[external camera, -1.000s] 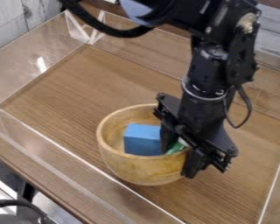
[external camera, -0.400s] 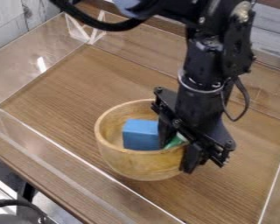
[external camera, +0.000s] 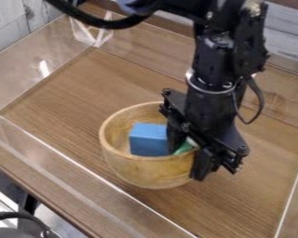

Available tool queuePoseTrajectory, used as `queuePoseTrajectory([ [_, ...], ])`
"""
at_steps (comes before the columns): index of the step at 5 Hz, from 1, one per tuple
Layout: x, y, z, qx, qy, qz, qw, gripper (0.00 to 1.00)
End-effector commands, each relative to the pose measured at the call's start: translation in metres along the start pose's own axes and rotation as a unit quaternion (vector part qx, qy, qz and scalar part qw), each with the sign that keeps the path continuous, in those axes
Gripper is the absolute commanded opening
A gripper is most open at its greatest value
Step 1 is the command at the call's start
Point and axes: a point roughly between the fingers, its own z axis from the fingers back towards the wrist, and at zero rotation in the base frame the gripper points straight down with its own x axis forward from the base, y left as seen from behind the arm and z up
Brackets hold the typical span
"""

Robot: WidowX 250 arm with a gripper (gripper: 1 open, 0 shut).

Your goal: Remove the green marker from inside the brown bowl and put it on the table

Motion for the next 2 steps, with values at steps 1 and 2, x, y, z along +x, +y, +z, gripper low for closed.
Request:
queuePoseTrajectory([
  [1,0.0025,0.0021,0.0145,-0.004,-0.033,0.000,0.9995,0.00],
  [2,0.0004,0.0029,0.0155,-0.006,-0.032,-0.002,0.9995,0.00],
])
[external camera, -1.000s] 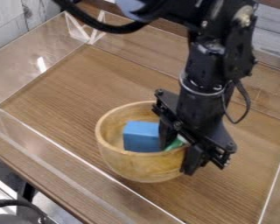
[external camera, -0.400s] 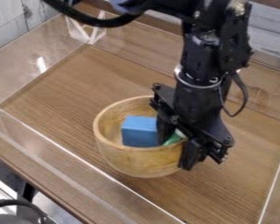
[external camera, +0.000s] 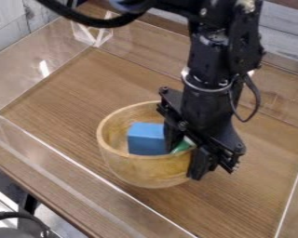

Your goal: Remove the green marker from inside the brown bowl and put it on the table

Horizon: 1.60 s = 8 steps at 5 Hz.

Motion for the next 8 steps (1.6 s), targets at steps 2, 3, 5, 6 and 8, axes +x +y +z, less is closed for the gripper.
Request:
queuePoseTrajectory([
  [2,0.000,0.003,0.015,-0.006,-0.029,-0.001,0.9996,0.00],
  [3,-0.002,0.004,0.016,-0.009,-0.030,-0.005,0.9995,0.00],
  [5,-0.005,0.008,0.016,-0.009,-0.033,-0.016,0.9993,0.00],
  [6,-0.006,0.015,0.016,-0.006,-0.036,-0.027,0.9990,0.00],
  [8,-0.007,0.020,0.013,-0.005,-0.047,-0.029,0.9985,0.00],
])
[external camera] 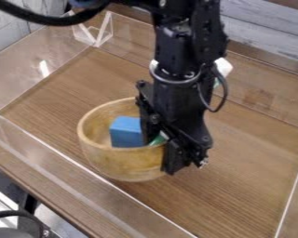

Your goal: Remove the green marker from inside the brown bowl and put it on the table

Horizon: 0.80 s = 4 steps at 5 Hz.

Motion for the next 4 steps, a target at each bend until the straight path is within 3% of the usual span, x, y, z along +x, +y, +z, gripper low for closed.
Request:
queuePoseTrajectory([
  [1,0.0040,0.0029,0.0110,0.004,-0.033,0.010,0.9994,0.00],
  [4,0.0033,0.0013,0.0123,0.004,-0.047,0.034,0.9983,0.00],
])
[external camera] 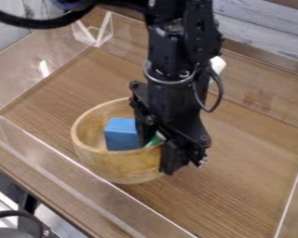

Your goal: Remove the green marker from inside the brown bowl and put it on the table

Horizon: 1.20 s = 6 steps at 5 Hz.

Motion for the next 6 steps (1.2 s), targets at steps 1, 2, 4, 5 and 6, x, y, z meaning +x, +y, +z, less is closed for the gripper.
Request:
queuePoseTrajectory([
  [1,0.0041,0.0010,0.0102,0.003,-0.029,0.013,0.9995,0.00],
  [2,0.0040,0.0005,0.0105,0.003,-0.032,0.018,0.9993,0.00],
  [4,0.0032,-0.0007,0.0116,0.002,-0.038,0.026,0.9989,0.00],
  [5,0.0027,-0.0011,0.0123,0.001,-0.040,0.029,0.9988,0.00],
  [6,0.0019,-0.0017,0.0132,0.001,-0.042,0.031,0.9986,0.00],
])
